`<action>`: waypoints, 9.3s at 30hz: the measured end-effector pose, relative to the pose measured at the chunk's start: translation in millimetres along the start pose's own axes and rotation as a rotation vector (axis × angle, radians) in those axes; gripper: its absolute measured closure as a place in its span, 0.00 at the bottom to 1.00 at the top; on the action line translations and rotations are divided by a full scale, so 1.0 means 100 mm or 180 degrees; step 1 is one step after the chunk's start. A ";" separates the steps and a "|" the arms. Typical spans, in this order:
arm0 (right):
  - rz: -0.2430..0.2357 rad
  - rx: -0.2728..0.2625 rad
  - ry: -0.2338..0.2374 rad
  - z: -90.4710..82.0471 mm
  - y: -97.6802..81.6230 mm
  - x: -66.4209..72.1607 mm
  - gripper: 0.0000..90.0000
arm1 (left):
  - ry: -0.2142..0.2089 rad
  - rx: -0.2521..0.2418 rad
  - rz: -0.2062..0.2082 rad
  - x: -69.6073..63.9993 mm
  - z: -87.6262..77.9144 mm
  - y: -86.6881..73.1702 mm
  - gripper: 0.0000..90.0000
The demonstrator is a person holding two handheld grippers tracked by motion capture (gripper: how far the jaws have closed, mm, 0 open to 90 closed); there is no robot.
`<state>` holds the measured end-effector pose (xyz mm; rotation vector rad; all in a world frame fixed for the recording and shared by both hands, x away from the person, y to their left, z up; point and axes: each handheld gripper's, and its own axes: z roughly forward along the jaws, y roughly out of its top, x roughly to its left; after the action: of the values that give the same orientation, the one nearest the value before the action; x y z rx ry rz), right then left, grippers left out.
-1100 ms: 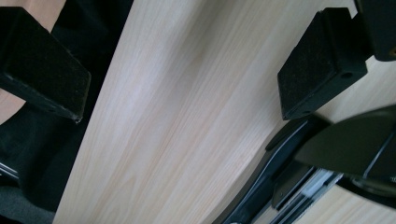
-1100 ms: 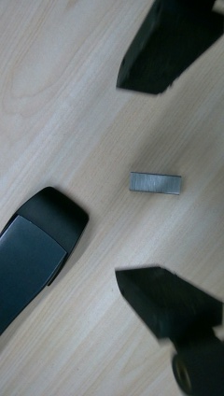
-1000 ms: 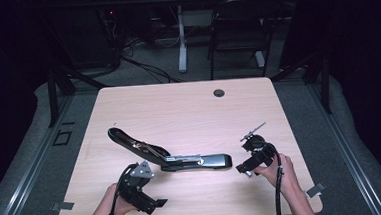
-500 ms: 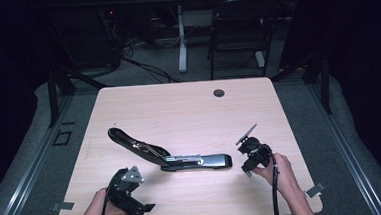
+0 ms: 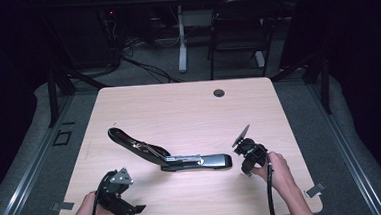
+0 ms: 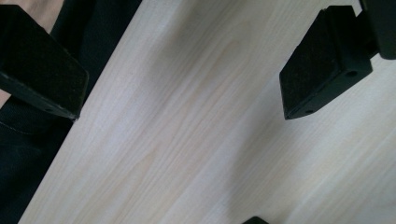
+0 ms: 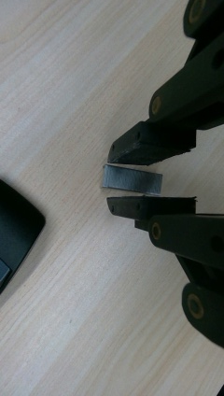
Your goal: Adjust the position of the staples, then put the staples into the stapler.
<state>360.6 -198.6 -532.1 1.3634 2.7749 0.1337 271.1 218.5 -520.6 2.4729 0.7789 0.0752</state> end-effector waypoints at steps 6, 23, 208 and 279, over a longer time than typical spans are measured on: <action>0.0017 0.0035 -0.0016 0.01 0.03 0.00 0.82 | -0.0001 0.0007 -0.0008 0.01 0.01 0.00 0.01; -0.0034 0.0137 -0.0088 0.07 0.09 0.02 0.86 | -0.0005 -0.0012 0.0014 0.01 0.00 0.01 0.01; -0.2131 -0.0477 0.0279 -0.53 1.22 0.75 0.87 | 0.0204 -0.0119 -0.0462 0.52 -0.16 -0.16 0.00; -0.2511 -0.0476 0.0582 -0.22 1.38 0.80 0.87 | 0.0189 -0.0072 -0.0444 0.51 -0.14 -0.16 0.00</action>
<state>418.6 -52.4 -497.2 0.1718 3.1271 0.4263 301.9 263.9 -522.9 2.3973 0.9683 0.1060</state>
